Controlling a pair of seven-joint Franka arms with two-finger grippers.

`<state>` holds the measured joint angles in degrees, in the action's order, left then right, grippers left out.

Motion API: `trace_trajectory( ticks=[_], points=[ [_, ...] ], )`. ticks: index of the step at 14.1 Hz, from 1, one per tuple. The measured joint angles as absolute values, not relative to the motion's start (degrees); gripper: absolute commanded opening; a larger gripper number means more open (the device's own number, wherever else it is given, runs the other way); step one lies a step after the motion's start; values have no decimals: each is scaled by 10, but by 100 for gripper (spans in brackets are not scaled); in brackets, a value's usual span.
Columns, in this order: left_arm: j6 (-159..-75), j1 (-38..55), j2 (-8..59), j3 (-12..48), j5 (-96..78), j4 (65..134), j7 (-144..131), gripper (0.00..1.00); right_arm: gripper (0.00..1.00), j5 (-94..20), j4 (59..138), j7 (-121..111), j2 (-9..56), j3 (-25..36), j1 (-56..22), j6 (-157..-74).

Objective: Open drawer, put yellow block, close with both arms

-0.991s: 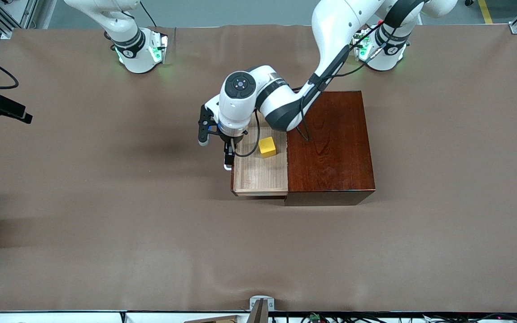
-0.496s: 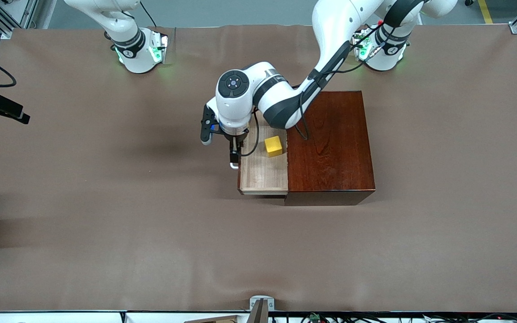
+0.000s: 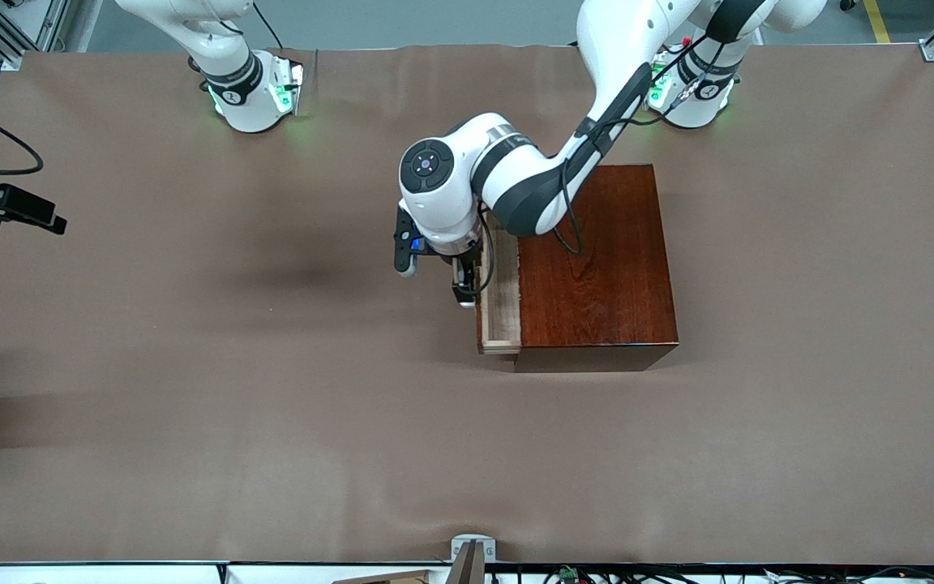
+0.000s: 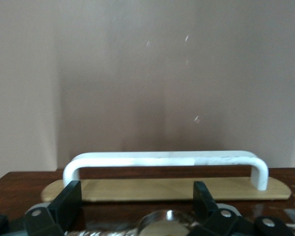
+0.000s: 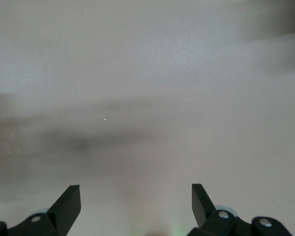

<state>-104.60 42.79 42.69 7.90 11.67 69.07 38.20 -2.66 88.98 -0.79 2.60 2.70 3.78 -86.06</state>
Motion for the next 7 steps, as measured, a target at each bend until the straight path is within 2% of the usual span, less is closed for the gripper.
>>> trace_trajectory(
  ticks=[7],
  points=[
    [-1007,414,418,77,141,692,387,100,100,-9,883,-8,26,24,34,-856]
  ],
)
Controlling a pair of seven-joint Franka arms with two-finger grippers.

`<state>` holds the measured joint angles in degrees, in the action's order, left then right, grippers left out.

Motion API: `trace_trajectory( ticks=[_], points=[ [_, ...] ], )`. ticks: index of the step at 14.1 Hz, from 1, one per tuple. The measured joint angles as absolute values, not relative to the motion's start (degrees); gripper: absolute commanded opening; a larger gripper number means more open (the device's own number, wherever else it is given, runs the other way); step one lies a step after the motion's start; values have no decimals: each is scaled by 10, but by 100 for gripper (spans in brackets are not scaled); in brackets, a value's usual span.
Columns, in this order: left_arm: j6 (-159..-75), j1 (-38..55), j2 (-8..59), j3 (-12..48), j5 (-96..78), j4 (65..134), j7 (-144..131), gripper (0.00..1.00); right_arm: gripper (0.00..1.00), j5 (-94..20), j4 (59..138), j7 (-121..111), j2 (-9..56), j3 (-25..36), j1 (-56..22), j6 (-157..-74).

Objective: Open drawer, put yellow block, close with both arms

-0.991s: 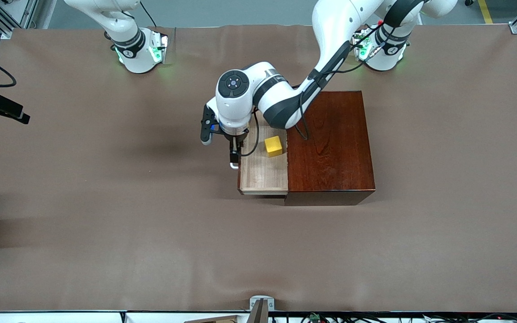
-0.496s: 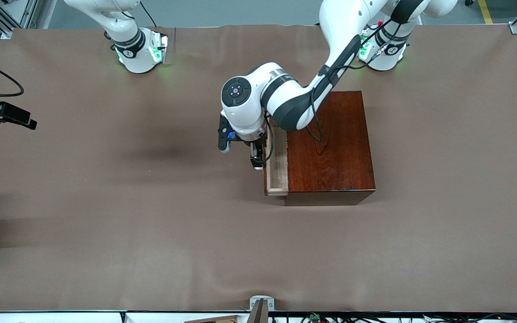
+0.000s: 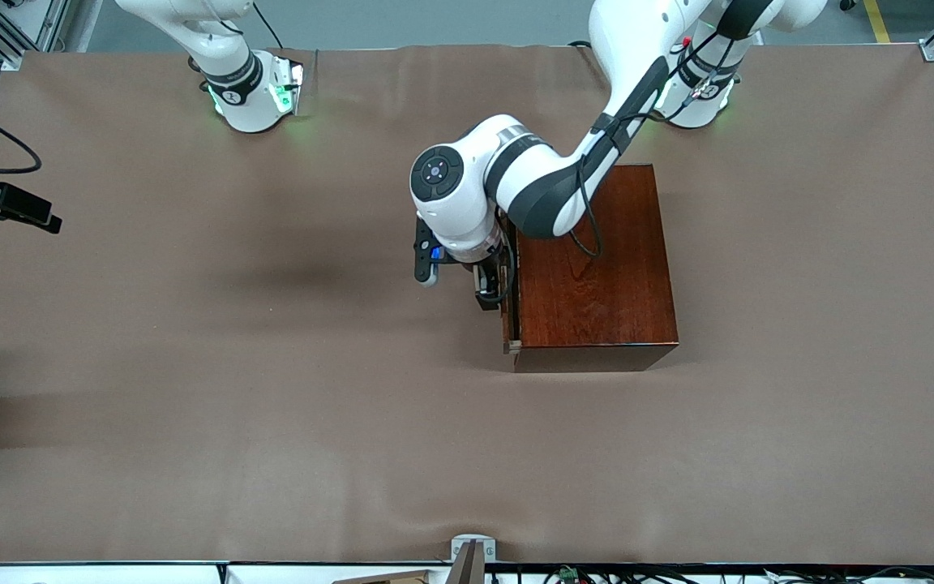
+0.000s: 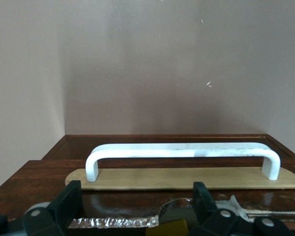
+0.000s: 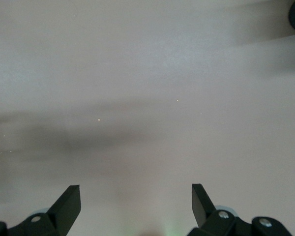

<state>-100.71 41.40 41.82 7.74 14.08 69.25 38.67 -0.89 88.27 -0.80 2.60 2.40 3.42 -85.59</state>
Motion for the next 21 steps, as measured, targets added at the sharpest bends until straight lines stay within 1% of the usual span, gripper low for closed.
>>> trace_trajectory(
  ticks=[4,9,11,13,15,18,19,21],
  points=[
    [-976,405,417,76,144,692,387,100,100,-9,883,-8,26,24,34,-856],
    [-975,403,418,77,144,693,389,100,100,-9,883,-8,26,24,34,-856],
    [-1017,403,421,77,144,700,376,100,100,-9,883,-8,26,24,34,-856],
    [-1095,403,423,77,144,704,323,100,100,-9,883,-8,26,24,34,-856],
    [-1134,403,420,79,144,702,237,100,100,-9,883,-8,26,24,34,-856],
    [-1142,397,387,77,141,692,95,100,100,-9,883,-8,26,25,34,-856],
    [-1133,390,365,74,132,690,44,100,100,-9,883,-8,26,25,34,-856],
    [-1077,352,313,71,112,688,-32,100,100,-9,883,-8,26,25,35,-856]
  ],
)
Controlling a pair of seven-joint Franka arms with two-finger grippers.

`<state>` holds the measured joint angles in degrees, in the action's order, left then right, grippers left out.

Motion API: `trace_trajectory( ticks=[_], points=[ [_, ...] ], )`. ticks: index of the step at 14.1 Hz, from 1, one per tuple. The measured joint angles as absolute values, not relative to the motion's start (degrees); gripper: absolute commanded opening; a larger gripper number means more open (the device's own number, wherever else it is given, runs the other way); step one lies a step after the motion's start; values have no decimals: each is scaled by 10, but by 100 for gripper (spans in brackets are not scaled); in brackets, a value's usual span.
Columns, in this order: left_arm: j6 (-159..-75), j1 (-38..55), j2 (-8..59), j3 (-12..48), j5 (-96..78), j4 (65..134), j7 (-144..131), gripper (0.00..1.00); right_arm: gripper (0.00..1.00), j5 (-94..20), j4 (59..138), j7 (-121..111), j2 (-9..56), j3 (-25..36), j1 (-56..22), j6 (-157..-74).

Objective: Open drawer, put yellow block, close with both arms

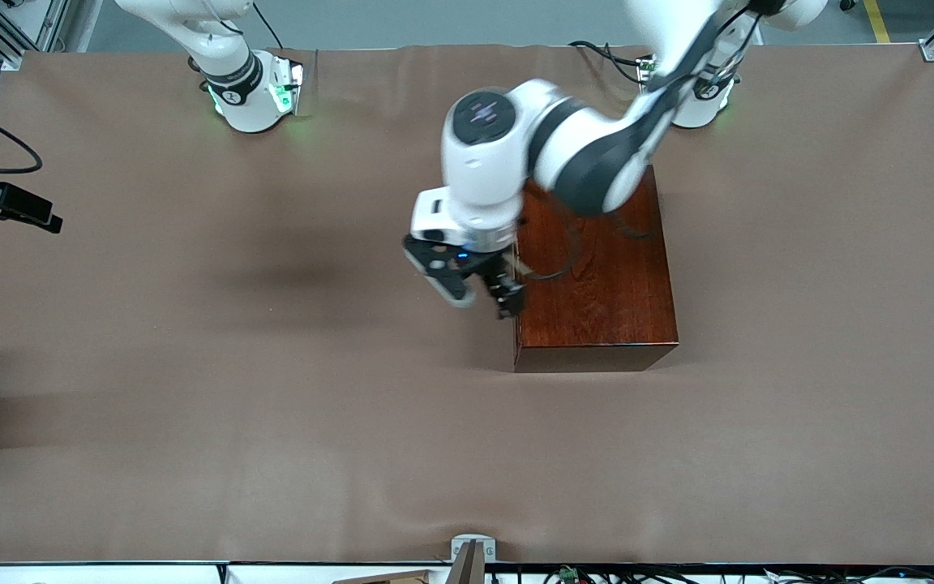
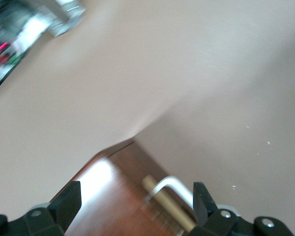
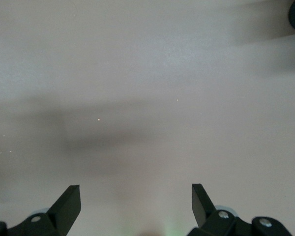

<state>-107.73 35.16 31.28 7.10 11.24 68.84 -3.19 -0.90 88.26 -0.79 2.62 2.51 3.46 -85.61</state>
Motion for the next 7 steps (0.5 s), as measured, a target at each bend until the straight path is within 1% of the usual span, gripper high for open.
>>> trace_trajectory(
  ticks=[3,7],
  points=[
    [-984,257,240,70,101,689,-48,100,100,-9,883,-8,26,25,35,-857],
    [-890,132,176,72,52,691,-48,100,100,-9,882,-8,26,25,35,-858]
  ],
)
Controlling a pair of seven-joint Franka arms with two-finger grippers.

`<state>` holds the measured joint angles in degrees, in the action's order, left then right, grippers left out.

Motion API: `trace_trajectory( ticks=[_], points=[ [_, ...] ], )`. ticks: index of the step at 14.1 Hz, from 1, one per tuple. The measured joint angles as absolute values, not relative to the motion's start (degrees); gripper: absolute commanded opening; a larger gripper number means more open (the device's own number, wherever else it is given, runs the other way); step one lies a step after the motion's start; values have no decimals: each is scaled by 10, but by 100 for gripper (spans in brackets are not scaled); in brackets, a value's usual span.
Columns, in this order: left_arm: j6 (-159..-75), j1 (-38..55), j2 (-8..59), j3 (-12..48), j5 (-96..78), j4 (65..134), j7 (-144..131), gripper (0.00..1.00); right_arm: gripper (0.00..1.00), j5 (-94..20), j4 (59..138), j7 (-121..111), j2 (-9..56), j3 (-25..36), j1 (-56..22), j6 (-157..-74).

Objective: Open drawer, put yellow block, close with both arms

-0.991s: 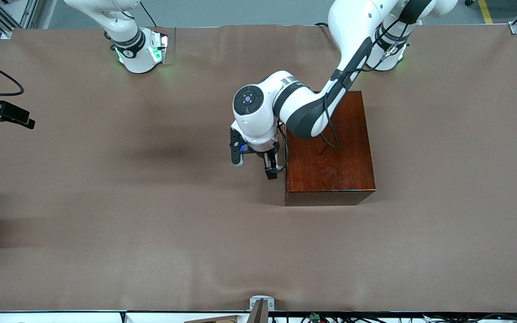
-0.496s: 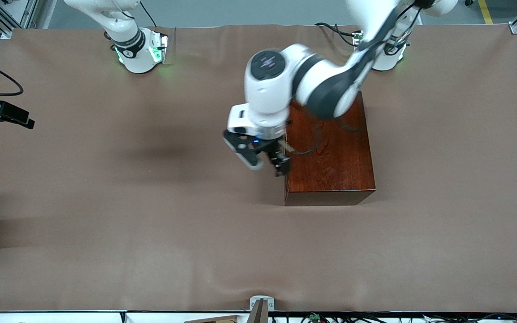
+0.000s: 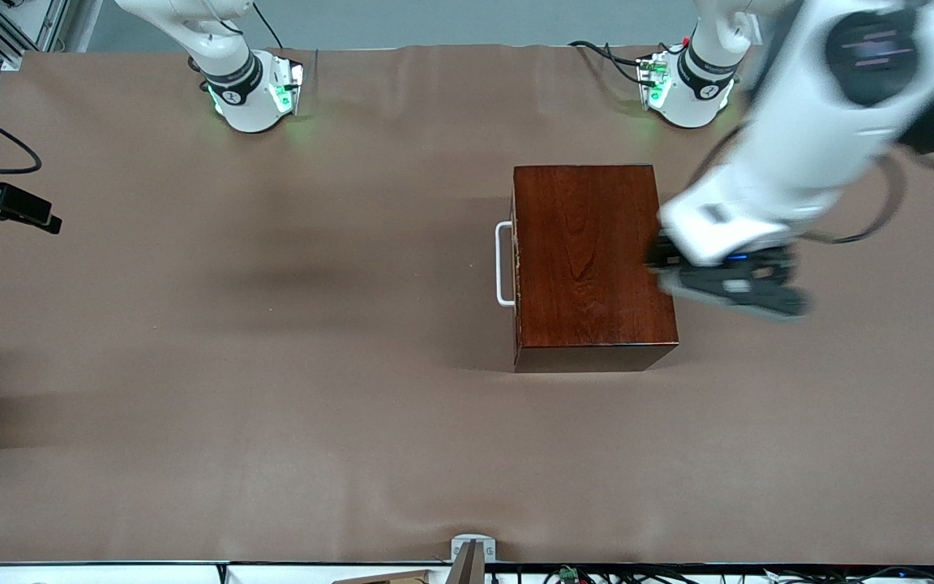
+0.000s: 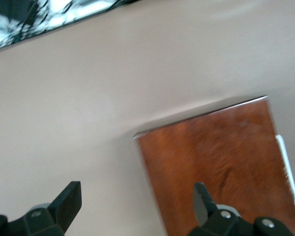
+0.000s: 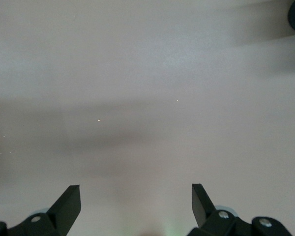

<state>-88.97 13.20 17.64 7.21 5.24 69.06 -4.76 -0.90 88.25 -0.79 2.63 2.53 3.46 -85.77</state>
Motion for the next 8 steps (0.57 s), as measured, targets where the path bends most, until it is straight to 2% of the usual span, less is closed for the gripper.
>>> trace_trajectory(
  ticks=[3,5,8],
  points=[
    [-820,72,147,71,37,697,-48,100,100,-9,882,-8,26,25,35,-858],
    [-811,48,127,67,36,718,-48,100,100,-9,882,-8,27,26,35,-858],
    [-821,39,95,24,15,763,-45,100,100,-9,882,-8,27,26,35,-859]
  ],
)
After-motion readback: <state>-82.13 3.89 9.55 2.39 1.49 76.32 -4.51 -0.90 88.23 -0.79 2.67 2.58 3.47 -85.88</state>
